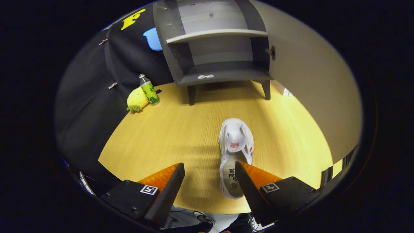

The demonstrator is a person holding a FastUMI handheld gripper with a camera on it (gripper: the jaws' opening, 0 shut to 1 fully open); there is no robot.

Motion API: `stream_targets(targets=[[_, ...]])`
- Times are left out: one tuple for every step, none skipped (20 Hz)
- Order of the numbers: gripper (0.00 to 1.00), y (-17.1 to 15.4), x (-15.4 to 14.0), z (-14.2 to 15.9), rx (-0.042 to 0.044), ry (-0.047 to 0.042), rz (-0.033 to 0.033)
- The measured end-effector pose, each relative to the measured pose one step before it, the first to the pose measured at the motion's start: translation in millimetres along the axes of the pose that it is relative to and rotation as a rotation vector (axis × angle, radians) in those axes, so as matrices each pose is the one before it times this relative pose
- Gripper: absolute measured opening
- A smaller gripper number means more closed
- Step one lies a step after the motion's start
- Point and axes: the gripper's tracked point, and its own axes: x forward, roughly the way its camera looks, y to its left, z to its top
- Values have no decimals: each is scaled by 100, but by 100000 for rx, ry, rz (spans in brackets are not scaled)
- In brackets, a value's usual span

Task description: Open the shoe cabinet door, grab the shoes and put them into the shoe cabinet, then close the shoe cabinet door.

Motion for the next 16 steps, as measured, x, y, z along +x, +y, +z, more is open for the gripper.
stream_targets(targets=[[99,19,676,-294,255,1223,80],[99,-97,709,-155,-369,924,-343],[99,-137,688,-11,-705,256,-697],[99,-223,864,205,-807,208,-870],[99,-163,834,295,-688,318,-877],[99,-226,867,259,-231,200,-1097],[99,-70,770,305,619,376,-604],[99,147,869,31,917,986,-557],[97,125,695,17,751,1827,-52],[95,-88,903,-11,-43,1369,-705],[95,-188,563,65,-584,547,-1568],[92,-133,554,195,-650,267,-1442],[89,-295,385,35,-501,474,-2002],[82,-417,361,-57,-318,493,-2322],[75,-524,290,171,-239,-335,-2586],[62,-661,203,-39,-201,518,-2841]])
